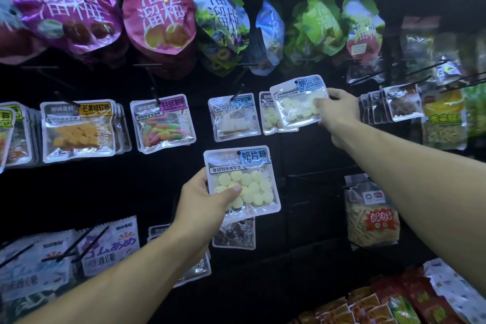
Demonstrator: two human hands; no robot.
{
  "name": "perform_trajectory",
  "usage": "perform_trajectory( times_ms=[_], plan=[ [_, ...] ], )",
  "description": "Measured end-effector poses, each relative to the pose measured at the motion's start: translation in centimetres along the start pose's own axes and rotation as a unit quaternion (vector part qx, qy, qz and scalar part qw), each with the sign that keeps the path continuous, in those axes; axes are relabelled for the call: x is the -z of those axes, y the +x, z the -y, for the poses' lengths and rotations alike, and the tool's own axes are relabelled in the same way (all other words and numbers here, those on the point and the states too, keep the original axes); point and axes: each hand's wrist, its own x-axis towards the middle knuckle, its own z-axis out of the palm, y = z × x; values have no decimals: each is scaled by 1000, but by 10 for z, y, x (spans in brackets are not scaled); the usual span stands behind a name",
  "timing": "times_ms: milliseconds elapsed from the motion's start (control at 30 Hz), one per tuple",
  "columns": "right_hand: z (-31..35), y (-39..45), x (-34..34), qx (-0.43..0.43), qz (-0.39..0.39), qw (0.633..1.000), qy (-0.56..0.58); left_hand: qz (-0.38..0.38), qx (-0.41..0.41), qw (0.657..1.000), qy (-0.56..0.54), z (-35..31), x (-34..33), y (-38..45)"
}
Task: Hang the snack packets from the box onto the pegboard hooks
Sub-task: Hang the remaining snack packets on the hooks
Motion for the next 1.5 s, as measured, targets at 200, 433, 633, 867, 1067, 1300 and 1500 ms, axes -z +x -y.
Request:
perform_trajectory(
  times_ms=[200,433,633,867,1067,1300,1500],
  plan=[
    [-4,1,1,0,-12,1000,7,7,2,1000,6,1,0,-4],
    [-22,0,4,17,-9,1000,-4,22,4,1000,15,-7,-2,-8],
    [-14,2,4,58,2,998,12,25,4,1000,9,-10,-5,-8],
    [-3,5,-8,4,-27,999,17,32,-3,999,6,-11,-11,-8],
    [-4,7,-7,-16,-18,1000,11,36,-1,999,11,-7,-13,-9],
    [2,14,0,-43,1,999,16,39,-1,999,8,-1,-16,-7],
    [-1,19,-11,-46,12,999,-6,40,-2,999,5,2,-21,-6]
  ],
)
